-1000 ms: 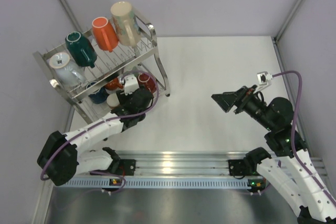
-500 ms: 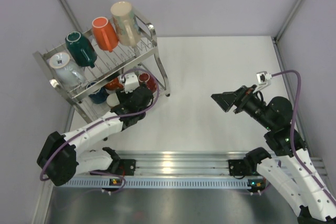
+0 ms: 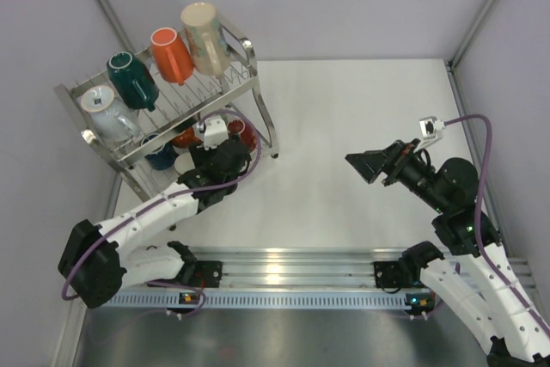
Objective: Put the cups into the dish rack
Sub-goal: Place the cup upside down on the dish rack
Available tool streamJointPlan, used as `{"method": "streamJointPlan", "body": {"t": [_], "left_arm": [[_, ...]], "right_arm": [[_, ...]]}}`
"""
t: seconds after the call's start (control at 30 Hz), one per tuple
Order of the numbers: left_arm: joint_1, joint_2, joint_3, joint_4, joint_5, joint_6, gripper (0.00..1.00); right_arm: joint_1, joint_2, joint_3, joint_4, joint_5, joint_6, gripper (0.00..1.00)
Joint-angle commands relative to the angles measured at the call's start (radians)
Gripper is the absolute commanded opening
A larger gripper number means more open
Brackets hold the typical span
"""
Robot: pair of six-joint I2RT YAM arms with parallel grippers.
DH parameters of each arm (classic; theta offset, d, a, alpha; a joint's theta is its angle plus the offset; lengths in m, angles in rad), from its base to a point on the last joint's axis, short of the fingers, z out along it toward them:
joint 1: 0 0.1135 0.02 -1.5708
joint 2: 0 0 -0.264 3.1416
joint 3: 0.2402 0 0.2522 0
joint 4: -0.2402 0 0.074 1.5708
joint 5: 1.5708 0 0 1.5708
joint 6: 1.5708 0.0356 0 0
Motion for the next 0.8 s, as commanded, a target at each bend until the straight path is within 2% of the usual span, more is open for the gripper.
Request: {"method": "streamJointPlan", "body": {"t": [0.0,0.13,0.27,0.4,0.43,0.57,0.73,0.77], "left_arm": [[0.000,-0.046,0.063,-0.014,0.006,0.039,0.81],[-0.002,-0.061,0.086,-0.047,0.039,0.058,0.80],[-0.018,-0.093,0.104,-0.057,0.145,0.090,0.79],[-0.048,-0.126,0.117,-0.055,0.318,0.081,0.77],[-0.049,-0.127,0.117,-0.052,0.417,0.071,0.77],[-0.067,-0.130,0.117,-0.044,0.608,0.021,0.75],[-0.104,-0.140,0.135,0.050,0.864,0.016,0.75],[-0.121,-0.135,0.141,0.061,0.950,0.018,0.75]], "right_arm": [[-0.012,-0.001,0.046,0.013,0.005,-0.009,0.99],[-0.012,0.002,0.041,0.015,0.005,-0.006,0.99],[-0.011,0.007,0.043,0.007,0.005,-0.012,0.99],[-0.012,0.007,0.047,-0.011,0.009,-0.021,0.99],[-0.012,0.004,0.049,-0.017,0.009,-0.022,1.00],[-0.012,-0.007,0.050,-0.037,0.022,-0.030,0.99],[-0.012,-0.001,0.052,-0.083,0.017,-0.055,0.99],[-0.012,0.004,0.055,-0.097,0.015,-0.059,1.00]]}}
